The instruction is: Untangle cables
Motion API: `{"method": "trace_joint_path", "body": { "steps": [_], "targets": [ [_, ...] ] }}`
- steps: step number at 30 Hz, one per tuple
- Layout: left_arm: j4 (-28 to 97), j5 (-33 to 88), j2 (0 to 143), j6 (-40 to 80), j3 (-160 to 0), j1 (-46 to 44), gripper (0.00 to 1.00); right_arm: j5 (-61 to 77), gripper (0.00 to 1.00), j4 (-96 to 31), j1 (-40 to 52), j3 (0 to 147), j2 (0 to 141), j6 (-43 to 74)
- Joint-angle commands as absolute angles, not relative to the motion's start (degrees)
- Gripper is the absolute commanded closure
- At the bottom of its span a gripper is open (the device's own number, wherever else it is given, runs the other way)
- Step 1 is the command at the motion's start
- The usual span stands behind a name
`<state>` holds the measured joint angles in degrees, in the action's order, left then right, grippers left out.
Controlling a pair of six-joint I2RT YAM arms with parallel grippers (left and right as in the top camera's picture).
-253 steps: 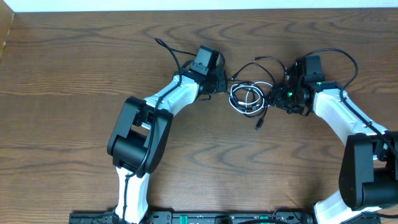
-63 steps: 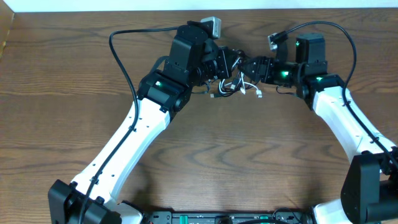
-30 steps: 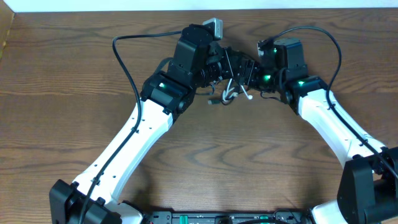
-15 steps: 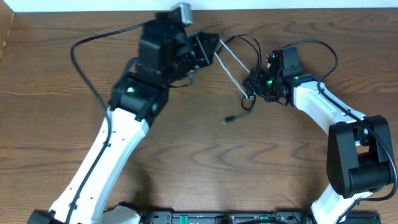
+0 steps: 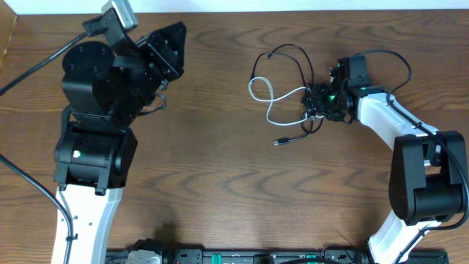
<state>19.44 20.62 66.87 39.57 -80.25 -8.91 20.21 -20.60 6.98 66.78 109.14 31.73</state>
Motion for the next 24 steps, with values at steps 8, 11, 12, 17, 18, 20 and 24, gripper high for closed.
{"method": "trace_joint_path", "body": {
  "steps": [8,11,12,17,18,20,24],
  "targets": [
    [27.0,29.3,76.4,29.7,-80.8,-11.0,0.92,34.5,0.43,-24.3,6.3,68.8,101.9,17.1],
    [27.0,30.5,80.4,27.2,-80.8,-13.6,0.92,29.6,0.26,-29.1,6.2,69.6,97.3,16.9],
    [27.0,30.5,81.8,26.3,-80.8,-14.6,0.92,27.7,0.22,-30.8,6.1,69.6,95.9,16.9],
    [26.9,30.5,87.1,23.1,-80.8,-18.6,0.87,16.1,0.15,-39.3,5.6,69.6,92.7,18.3],
    [26.9,30.4,88.1,22.5,-80.8,-19.3,0.85,14.8,0.14,-40.3,5.4,69.6,92.7,18.4],
    [26.8,30.5,90.2,21.7,-80.8,-20.5,0.76,14.7,0.14,-41.2,4.8,69.6,92.9,18.4],
    [26.8,30.5,94.6,20.1,-80.8,-22.3,0.69,17.2,0.1,-40.9,4.2,69.6,92.9,17.0]
  ]
}}
